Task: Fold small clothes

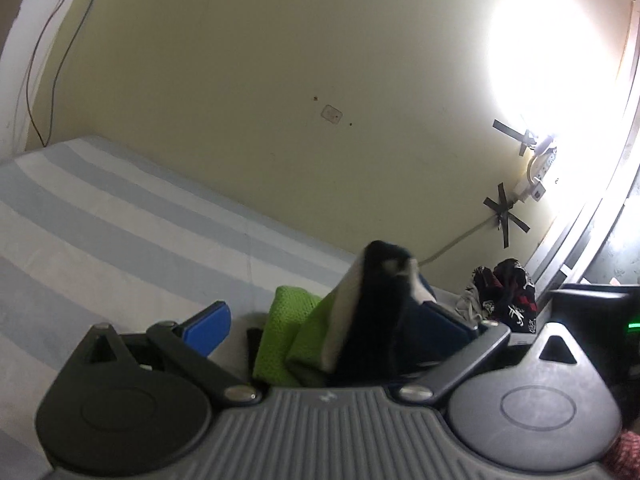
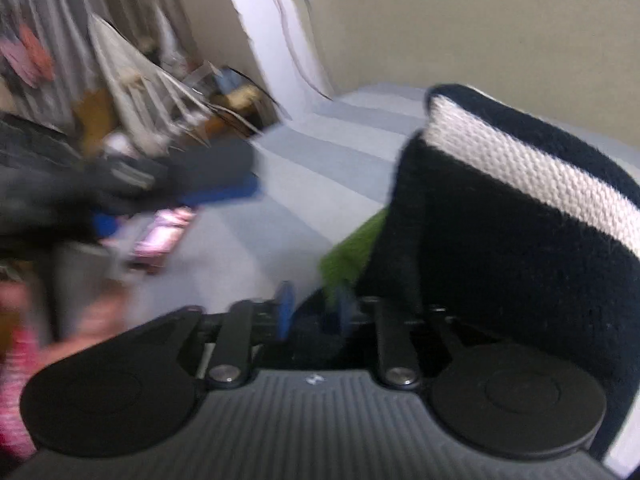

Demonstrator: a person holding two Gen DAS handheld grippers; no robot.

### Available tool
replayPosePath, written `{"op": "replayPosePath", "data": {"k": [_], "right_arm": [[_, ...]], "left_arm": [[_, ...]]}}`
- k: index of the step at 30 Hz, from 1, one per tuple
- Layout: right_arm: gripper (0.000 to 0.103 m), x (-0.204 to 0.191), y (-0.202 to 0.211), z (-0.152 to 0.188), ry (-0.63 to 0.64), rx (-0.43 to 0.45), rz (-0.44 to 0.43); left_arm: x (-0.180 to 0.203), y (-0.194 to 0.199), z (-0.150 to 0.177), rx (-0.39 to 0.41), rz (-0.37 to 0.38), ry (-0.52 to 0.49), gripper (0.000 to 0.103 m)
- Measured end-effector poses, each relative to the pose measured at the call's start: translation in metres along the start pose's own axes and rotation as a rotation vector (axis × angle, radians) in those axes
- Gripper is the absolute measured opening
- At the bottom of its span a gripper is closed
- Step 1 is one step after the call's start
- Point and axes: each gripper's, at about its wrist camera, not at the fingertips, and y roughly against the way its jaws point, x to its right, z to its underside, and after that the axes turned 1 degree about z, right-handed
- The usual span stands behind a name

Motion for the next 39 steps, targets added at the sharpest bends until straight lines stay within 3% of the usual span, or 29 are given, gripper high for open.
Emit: {"op": "replayPosePath", "data": {"k": [4, 8, 12, 13, 14, 16, 18, 21, 25, 27, 28, 29, 30, 32, 34, 36, 39], "right_arm": [[0.041, -0.001, 0.066, 0.004, 0.037, 0.099, -0.019], [0.041, 0.016, 0.106, 0.000, 0.030, 0.215, 0.128], [0.038, 0.038, 0.083, -0.021, -0.005, 0.231, 0.227], [0.038, 0.040, 0.072, -0.025, -0.001, 0.221, 0.227], [0.035, 0.044, 0.058, -0.028, 0.004, 0.198, 0.220], [0.029, 0.048, 0.016, -0.041, -0.009, 0.111, 0.186], [0.030, 0.053, -0.036, -0.047, -0.047, -0.029, 0.147], [0.030, 0.030, -0.074, -0.054, 0.018, -0.012, 0.129], [0.033, -0.004, -0.092, -0.041, 0.207, -0.019, 0.227], [0.042, -0.018, -0.097, -0.034, 0.291, 0.001, 0.264], [0.047, -0.017, -0.095, -0.031, 0.301, 0.013, 0.251], [0.059, -0.012, -0.085, -0.029, 0.305, 0.026, 0.232], [0.065, -0.009, -0.079, -0.026, 0.309, 0.047, 0.218], [0.067, -0.002, -0.054, -0.024, 0.273, 0.088, 0.178], [0.067, 0.020, -0.006, -0.024, 0.179, 0.168, 0.066], [0.072, 0.032, 0.034, -0.022, 0.080, 0.281, 0.037], [0.082, 0.060, 0.080, -0.004, -0.081, 0.400, 0.080]], "left_arm": [[0.012, -0.006, -0.001, 0.004, 0.034, -0.017, 0.103], [0.039, -0.012, 0.005, -0.030, 0.058, -0.089, 0.103], [0.066, -0.033, 0.024, -0.156, 0.017, -0.168, 0.101], [0.070, -0.039, 0.029, -0.192, -0.001, -0.177, 0.092], [0.073, -0.046, 0.035, -0.234, -0.032, -0.187, 0.068], [0.071, -0.054, 0.044, -0.281, -0.152, -0.197, 0.037], [0.061, -0.045, 0.044, -0.268, -0.181, -0.158, 0.027], [0.041, -0.024, 0.042, -0.252, -0.212, -0.082, 0.022], [0.024, -0.019, 0.044, -0.275, -0.207, -0.006, 0.026], [0.030, -0.021, 0.043, -0.275, -0.218, -0.029, 0.029], [0.034, -0.023, 0.042, -0.277, -0.226, -0.043, 0.039], [0.037, -0.021, 0.041, -0.278, -0.230, -0.056, 0.054], [0.040, -0.020, 0.038, -0.267, -0.230, -0.070, 0.060], [0.043, -0.012, 0.030, -0.240, -0.223, -0.095, 0.080], [0.046, -0.009, 0.017, -0.206, -0.226, -0.116, 0.100], [0.051, -0.012, 0.007, -0.186, -0.229, -0.139, 0.103], [0.054, -0.028, -0.002, -0.199, -0.235, -0.162, 0.103]]}}
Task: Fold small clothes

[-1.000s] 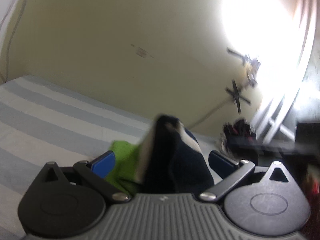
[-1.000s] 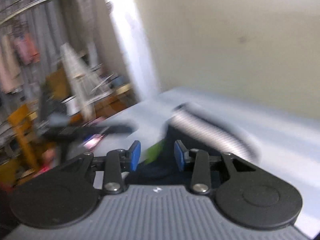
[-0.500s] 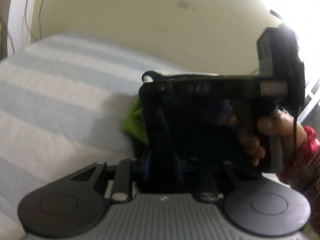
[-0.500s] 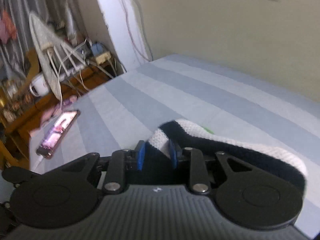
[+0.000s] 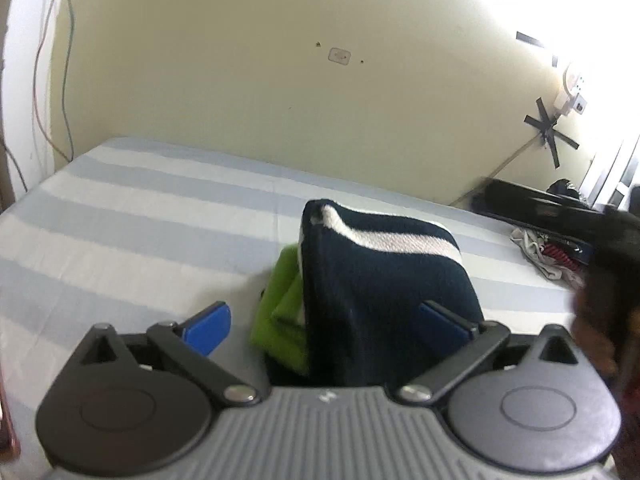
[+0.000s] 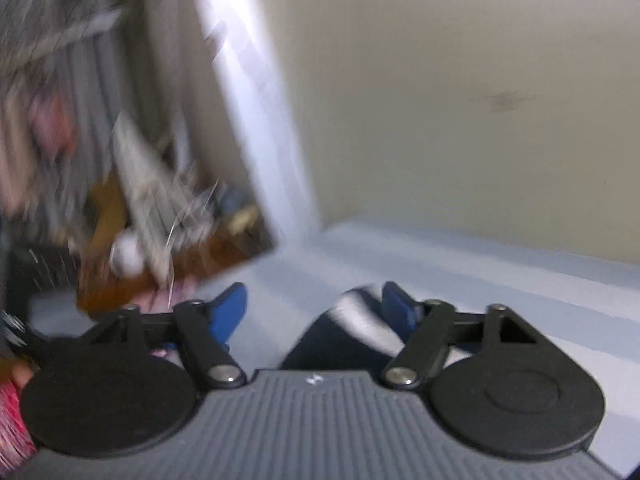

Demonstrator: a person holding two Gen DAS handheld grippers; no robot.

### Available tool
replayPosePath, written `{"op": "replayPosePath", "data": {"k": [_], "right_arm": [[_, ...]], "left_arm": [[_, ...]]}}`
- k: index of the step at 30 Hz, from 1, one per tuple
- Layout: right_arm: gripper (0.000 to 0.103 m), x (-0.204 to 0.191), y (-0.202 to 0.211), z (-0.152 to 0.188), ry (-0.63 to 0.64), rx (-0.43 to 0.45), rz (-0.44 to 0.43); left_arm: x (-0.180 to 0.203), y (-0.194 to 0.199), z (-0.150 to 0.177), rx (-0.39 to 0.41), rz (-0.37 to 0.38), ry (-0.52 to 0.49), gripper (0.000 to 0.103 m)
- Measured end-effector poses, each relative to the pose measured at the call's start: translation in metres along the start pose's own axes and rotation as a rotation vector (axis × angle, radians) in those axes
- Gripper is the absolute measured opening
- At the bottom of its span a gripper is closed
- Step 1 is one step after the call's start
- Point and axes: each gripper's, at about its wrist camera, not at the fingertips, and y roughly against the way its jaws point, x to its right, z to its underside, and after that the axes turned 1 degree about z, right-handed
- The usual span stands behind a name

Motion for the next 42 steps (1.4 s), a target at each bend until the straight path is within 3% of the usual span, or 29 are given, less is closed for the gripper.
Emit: {"op": "replayPosePath", "data": {"k": [2, 5, 10, 14, 17, 24, 33, 42], "right_arm": [[0.083, 0.025, 0.016, 0.008, -0.114, 0.005, 0.052], [0.085, 0.055, 0.018, 0.037, -0.275, -0.055, 0.109], [0.085, 0.072, -0.003, 0.073, -0.415, -0.186, 0.105], [0.086, 0.060, -0.029, 0.071, -0.404, -0.233, 0.046], [0.090, 0.047, -0.041, 0.057, -0.303, -0.259, 0.076], [0.089, 0.032, -0.082, 0.044, -0.094, -0.226, 0.065], [0.090, 0.072, -0.061, 0.051, -0.304, -0.243, -0.013], [0.091, 0.070, -0.055, 0.051, -0.303, -0.242, -0.014]], "left_arm": [[0.001, -0.014, -0.003, -0.030, -0.007, -0.006, 0.103], [-0.009, -0.036, -0.004, -0.091, -0.018, 0.015, 0.103], [-0.029, -0.053, 0.006, -0.153, 0.078, 0.111, 0.103], [-0.044, -0.061, 0.012, -0.173, 0.135, 0.167, 0.103], [-0.051, -0.060, 0.014, -0.170, 0.149, 0.195, 0.103], [-0.047, -0.057, 0.014, -0.161, 0.048, 0.155, 0.103], [-0.046, -0.055, 0.019, -0.144, 0.019, 0.161, 0.103], [-0.028, -0.039, 0.019, -0.116, -0.126, 0.071, 0.103]]}}
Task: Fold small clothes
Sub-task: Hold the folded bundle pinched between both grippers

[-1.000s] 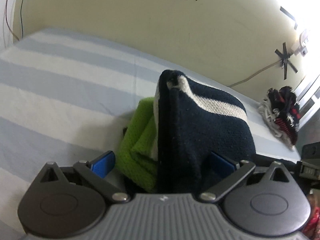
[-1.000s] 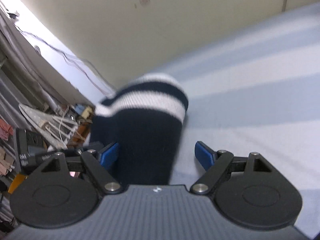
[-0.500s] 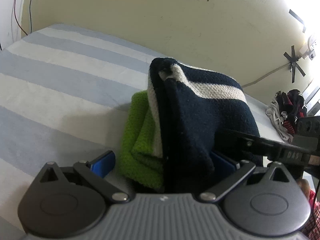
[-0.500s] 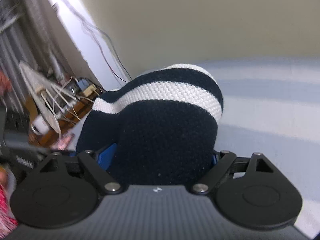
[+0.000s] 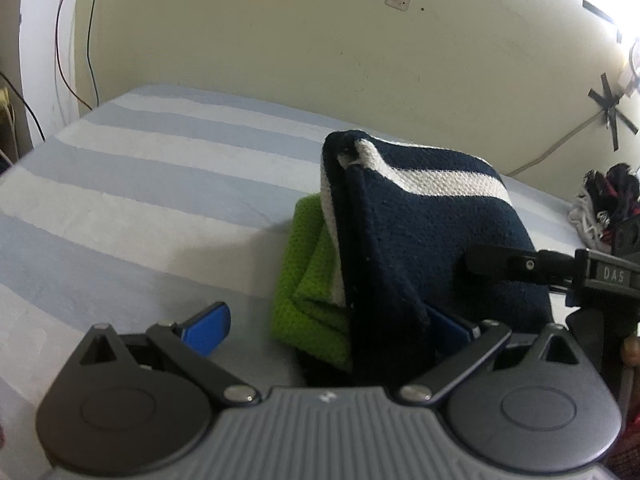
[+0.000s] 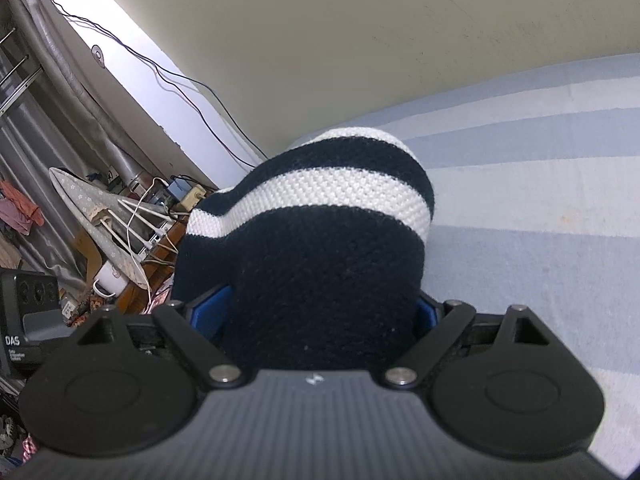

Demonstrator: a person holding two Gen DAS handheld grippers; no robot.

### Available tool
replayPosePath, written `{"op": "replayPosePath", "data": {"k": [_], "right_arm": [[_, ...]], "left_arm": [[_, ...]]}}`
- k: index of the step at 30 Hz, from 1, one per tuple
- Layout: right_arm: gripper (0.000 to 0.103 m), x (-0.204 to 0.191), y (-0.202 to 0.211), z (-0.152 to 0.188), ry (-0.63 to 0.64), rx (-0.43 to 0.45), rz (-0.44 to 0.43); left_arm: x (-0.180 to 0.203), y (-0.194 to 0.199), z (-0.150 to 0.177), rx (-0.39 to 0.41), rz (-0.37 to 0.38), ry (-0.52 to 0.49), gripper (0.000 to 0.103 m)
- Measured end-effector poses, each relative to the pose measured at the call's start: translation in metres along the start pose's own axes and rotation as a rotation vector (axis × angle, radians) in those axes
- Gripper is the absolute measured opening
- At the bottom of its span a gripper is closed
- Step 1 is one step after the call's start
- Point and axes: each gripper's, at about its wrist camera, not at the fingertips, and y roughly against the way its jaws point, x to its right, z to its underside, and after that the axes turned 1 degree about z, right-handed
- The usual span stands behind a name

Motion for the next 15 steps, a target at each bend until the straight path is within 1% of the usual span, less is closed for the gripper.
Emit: {"op": "replayPosePath", "data": {"k": [2, 4, 5, 10, 13, 15], "right_arm": [[0.091, -0.002, -0.003, 0.000, -0.004, 0.001, 0.000], [0.091, -0.003, -0.004, 0.001, -0.004, 0.002, 0.002], [0.092, -0.003, -0.003, 0.001, -0.003, 0.001, 0.002], [0.093, -0.003, -0.002, 0.001, 0.007, -0.007, -0.008], [0.093, -0.002, -0.001, 0.001, 0.017, -0.015, -0.018], [0.093, -0.001, 0.000, 0.001, 0.027, -0.019, -0.022]], "left_arm": [[-0.001, -0.003, -0.001, -0.014, 0.008, 0.011, 0.103], [-0.012, -0.011, -0.002, -0.051, 0.066, 0.080, 0.103], [-0.017, -0.013, -0.002, -0.045, 0.089, 0.104, 0.103], [-0.016, -0.016, -0.002, -0.031, 0.111, 0.098, 0.103], [-0.012, -0.021, -0.009, -0.048, 0.155, 0.106, 0.103], [-0.009, -0.026, -0.013, -0.056, 0.200, 0.113, 0.103]]}}
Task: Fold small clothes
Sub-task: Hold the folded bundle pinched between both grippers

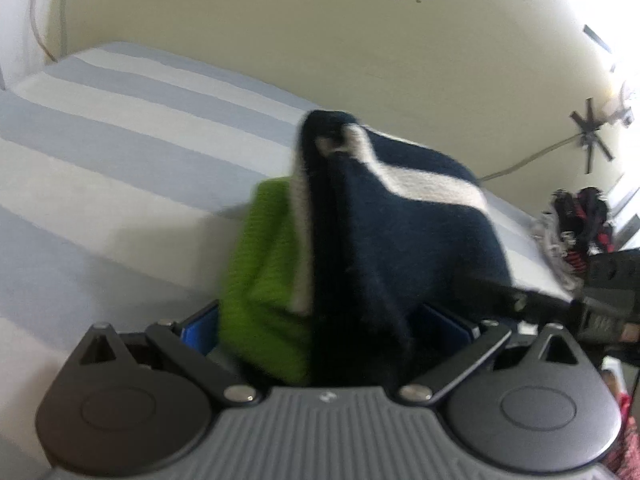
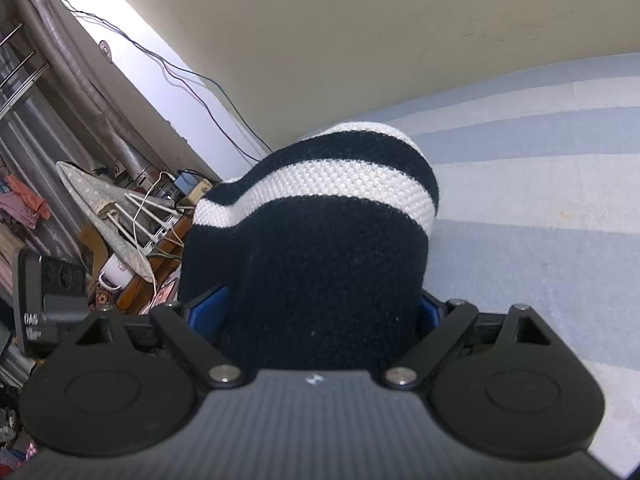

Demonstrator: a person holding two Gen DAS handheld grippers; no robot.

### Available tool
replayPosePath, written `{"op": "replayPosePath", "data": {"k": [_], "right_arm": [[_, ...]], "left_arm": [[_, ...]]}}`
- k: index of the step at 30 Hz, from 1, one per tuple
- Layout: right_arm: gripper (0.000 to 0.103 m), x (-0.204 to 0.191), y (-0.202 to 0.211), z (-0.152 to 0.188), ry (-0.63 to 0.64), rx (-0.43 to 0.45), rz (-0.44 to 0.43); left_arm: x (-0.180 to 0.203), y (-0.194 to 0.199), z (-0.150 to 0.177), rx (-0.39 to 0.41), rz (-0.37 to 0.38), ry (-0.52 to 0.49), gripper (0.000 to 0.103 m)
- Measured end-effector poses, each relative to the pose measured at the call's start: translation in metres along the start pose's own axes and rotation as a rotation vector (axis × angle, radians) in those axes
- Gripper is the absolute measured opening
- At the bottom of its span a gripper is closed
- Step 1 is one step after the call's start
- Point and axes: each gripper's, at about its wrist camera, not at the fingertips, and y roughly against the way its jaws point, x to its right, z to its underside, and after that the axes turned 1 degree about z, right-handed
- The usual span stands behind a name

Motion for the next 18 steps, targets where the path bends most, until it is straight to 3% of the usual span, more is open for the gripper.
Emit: {"op": "replayPosePath", "data": {"k": [7, 14, 18], "right_arm": [[0.094, 0.001, 0.002, 0.000, 0.015, -0.007, -0.014], [0.094, 0.000, 0.002, 0.000, 0.013, -0.002, -0.011], [0.095, -0.001, 0.002, 0.001, 0.021, -0.002, -0.010]], "left_arm": [[0.005, -0.012, 0.000, 0.029, 0.021, -0.010, 0.103], [0.021, -0.020, 0.008, 0.066, -0.076, -0.087, 0.103], [0.025, -0.021, 0.013, 0.096, -0.094, -0.108, 0.103]]}}
